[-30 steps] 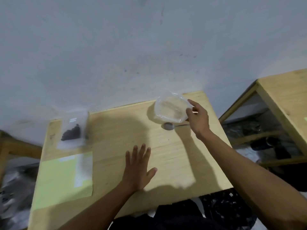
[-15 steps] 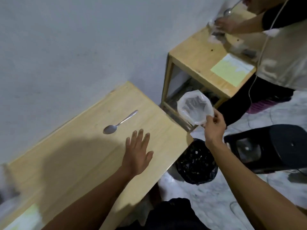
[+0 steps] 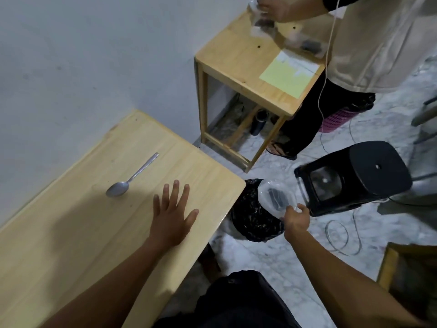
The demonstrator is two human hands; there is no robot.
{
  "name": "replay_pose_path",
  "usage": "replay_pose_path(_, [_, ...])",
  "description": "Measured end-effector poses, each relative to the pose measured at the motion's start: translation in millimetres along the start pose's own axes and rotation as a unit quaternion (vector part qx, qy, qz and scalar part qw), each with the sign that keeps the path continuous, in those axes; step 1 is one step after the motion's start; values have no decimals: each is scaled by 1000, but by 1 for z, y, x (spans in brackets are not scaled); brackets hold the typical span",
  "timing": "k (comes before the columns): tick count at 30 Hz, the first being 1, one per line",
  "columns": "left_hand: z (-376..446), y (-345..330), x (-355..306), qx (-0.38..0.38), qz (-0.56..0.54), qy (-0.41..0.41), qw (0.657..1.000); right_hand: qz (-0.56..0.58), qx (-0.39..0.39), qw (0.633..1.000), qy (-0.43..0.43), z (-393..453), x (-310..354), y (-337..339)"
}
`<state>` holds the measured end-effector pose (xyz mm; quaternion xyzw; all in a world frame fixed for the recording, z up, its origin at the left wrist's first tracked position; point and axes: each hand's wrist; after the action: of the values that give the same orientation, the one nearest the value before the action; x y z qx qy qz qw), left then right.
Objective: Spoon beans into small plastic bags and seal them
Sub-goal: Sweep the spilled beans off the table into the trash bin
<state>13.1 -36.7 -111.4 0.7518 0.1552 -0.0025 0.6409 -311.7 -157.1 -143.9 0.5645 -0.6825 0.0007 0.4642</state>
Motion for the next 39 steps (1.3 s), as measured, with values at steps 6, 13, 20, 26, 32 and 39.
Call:
replay_pose_path(6, [2,2,0,10,-16,7,1000,-65,35,995,-71,-7,4,-13])
replay_pose_path(13, [1,6,1,16,-11,6,1000,-52,90,965,242,-60,70,-48])
replay_pose_path(20, [-20,18,14,31,-33,33,998,-156,253,793,532,-151,123,-109])
replay_pose_path(26, [-64,20,50,24,-39,113,993,-292,370,605,642,-214,108,-167])
replay_pose_path(32, [-97,25,81,22,-90,276,957,-345,390,457,721,-256,86,-209])
replay_pose_path(39, [-125,36,132,12,-132,452,882,-402,308,351,788,-268,82,-240])
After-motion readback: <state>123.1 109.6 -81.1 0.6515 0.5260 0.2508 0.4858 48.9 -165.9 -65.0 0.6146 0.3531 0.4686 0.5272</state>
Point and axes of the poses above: each hand's wrist, its own z-axis towards the middle knuckle, its own y-axis out of the back of the hand, x = y × z, and after that the axes turned 4 degrees about -x, right-handed
